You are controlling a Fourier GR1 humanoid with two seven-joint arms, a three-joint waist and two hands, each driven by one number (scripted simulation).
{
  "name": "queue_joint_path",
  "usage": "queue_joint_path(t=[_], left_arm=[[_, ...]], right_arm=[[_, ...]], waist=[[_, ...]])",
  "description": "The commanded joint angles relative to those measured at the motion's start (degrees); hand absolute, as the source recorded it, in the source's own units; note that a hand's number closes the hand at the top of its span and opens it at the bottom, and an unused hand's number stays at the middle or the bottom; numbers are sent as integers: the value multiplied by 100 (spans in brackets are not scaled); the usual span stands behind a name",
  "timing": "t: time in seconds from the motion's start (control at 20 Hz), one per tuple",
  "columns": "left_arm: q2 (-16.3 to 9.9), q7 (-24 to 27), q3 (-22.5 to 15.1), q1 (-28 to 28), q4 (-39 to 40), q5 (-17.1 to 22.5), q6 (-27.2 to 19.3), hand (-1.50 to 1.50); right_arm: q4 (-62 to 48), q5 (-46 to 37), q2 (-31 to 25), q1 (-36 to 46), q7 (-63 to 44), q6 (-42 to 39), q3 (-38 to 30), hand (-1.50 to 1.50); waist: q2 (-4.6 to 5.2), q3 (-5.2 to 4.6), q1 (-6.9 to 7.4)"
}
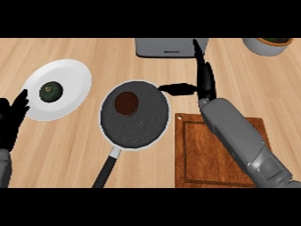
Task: Pick the cupcake from the cutting board and place it in the pan
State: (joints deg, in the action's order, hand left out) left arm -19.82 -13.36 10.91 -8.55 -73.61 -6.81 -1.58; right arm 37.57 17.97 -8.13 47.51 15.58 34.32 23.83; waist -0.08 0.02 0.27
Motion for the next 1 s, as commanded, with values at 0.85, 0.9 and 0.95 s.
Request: queue_joint_path(t=[0.85, 0.9, 0.95], left_arm=[[116, -309, 43, 271, -595, -84, 56, 0], [-4, -108, 202, 125, -326, 42, 238, 0], [291, -113, -32, 66, -211, -162, -13, 0]], right_arm=[[2004, 418, -3053, -2775, 534, -3452, -1581, -150], [2475, 307, -3103, -2722, 67, -3388, -1638, -150], [2478, 360, -3255, -2640, 22, -3446, -1804, -150]], waist=[[3, 0, -29], [1, -3, -40], [3, -3, -48]])
